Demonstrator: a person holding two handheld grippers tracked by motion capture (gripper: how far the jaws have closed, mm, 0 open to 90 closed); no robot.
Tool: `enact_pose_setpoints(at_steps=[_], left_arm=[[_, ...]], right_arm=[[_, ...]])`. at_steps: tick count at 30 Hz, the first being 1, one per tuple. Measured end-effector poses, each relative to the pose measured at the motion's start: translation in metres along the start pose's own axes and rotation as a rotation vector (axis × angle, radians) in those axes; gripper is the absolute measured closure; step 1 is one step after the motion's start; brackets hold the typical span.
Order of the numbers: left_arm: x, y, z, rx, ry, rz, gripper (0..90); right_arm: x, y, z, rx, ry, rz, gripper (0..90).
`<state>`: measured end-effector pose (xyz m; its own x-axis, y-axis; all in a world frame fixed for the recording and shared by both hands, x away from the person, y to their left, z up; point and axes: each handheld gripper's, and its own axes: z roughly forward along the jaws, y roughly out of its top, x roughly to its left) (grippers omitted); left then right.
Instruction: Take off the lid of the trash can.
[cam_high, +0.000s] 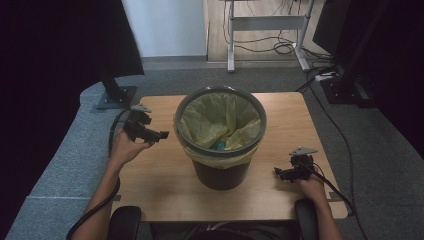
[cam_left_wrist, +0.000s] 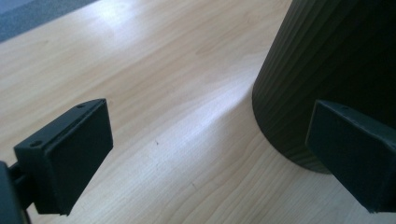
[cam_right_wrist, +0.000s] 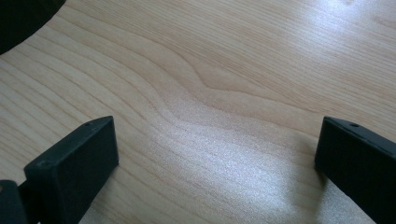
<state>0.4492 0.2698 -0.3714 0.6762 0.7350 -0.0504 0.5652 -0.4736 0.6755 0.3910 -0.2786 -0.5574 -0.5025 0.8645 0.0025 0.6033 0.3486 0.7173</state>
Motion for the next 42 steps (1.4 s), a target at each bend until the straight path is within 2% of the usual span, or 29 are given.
enact_pose_setpoints(at_steps=[3, 21, 23, 30, 38, 42], left_arm=[[0.0, 0.01, -0.005, 0.002, 0.009, 0.01, 0.5], [-0.001, 0.062, -0.032, -0.018, -0.007, 0.023, 2.3], [-0.003, 0.068, -0.035, -0.013, 0.001, 0.029, 2.4], [-0.012, 0.091, -0.043, -0.027, 0.003, 0.049, 2.3], [-0.03, 0.119, -0.043, -0.038, -0.01, 0.091, 3.8], [-0.041, 0.132, -0.04, -0.046, -0.037, 0.118, 7.7]], right_arm=[[0.0, 0.0, 0.0, 0.0, -0.001, 0.0, 0.0], [0.0, 0.0, 0.0, -0.001, 0.004, -0.002, 0.0], [0.0, 0.0, 0.0, 0.0, 0.004, -0.003, 0.0], [0.0, 0.0, 0.0, -0.001, 0.006, -0.004, 0.0], [0.0, 0.0, 0.0, 0.0, 0.006, -0.005, 0.0], [0.001, 0.0, 0.0, 0.0, 0.007, -0.005, 0.0]])
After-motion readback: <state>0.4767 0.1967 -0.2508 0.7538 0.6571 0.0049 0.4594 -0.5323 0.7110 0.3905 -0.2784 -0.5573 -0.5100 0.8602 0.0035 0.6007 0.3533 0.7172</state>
